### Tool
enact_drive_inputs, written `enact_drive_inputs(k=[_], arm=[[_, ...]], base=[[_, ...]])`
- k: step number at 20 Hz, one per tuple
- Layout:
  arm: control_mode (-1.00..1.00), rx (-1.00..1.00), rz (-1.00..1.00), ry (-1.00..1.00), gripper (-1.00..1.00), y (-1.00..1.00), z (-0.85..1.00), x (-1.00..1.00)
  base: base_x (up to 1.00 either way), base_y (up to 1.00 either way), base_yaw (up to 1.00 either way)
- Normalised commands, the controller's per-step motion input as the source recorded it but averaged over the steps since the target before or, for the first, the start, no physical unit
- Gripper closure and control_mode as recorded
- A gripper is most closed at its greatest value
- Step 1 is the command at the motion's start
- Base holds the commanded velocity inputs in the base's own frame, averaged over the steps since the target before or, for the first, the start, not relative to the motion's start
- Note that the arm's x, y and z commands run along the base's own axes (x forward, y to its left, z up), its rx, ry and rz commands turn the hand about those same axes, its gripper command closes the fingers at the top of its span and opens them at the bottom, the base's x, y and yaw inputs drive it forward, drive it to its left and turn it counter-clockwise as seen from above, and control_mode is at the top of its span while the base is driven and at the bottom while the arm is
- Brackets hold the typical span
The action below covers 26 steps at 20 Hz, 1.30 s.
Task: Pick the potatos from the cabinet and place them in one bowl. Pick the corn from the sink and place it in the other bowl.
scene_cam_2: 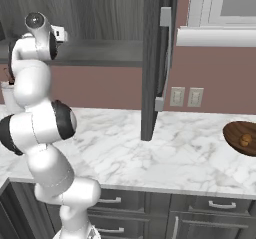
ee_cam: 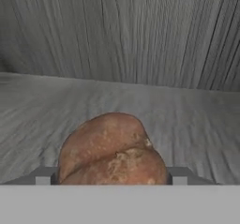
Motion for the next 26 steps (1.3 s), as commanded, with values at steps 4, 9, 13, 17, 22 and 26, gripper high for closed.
enact_drive_inputs(k=[4,9,13,17,22,26], arm=[[-1.00,0.01,0.00,-0.09,1.00,-0.01,0.44,-0.69],[-1.00,0.06,0.00,0.00,1.00,-0.18,0.37,-1.00],[-1.00,0.11,0.00,0.01,1.00,-0.39,0.41,-0.91],[-1.00,0.08,0.00,0.01,1.00,-0.45,0.10,-0.92],[-1.00,0.01,0.00,0.03,1.00,-0.52,0.00,-0.85],[-1.00,0.00,0.00,0.01,1.00,-0.33,0.13,-0.88]], base=[[0.00,0.00,0.00],[0.00,0.00,0.00],[0.00,0.00,0.00],[0.00,0.00,0.00],[0.00,0.00,0.00],[0.00,0.00,0.00]])
